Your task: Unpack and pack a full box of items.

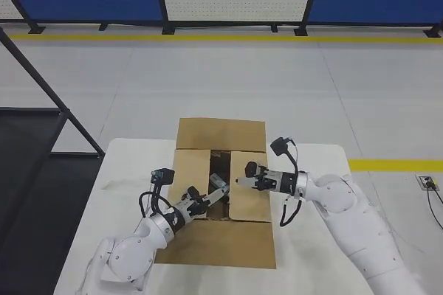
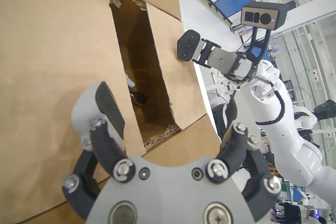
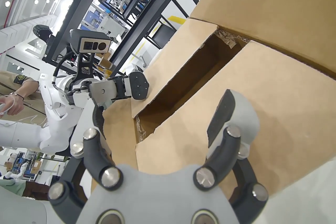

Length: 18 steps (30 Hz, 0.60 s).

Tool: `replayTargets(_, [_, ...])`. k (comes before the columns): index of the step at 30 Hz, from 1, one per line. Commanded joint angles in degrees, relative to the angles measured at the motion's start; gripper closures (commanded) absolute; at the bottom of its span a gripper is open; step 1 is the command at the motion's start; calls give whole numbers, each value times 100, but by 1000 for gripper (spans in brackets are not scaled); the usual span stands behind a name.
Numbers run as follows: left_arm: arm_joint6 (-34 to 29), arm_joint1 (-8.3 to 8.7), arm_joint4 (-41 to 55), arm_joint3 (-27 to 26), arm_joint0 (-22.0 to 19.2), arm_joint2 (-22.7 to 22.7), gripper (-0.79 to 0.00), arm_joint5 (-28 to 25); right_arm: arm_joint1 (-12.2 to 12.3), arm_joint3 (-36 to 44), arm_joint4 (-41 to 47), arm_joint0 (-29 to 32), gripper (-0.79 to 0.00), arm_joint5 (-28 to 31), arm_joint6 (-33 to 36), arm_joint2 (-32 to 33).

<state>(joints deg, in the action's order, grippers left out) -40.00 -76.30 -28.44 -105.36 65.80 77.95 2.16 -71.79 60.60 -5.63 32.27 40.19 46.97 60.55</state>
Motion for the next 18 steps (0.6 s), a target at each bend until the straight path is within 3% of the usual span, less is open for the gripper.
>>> replayTargets(1, [-9,4,72,35,-17,-2,-785,24,8,21,-7,28,-785,38,4,-2])
replayTargets(18, [58,62,152,303,-116,-82,-785,83,16,-136,12,-51,-785,-261,146,-155])
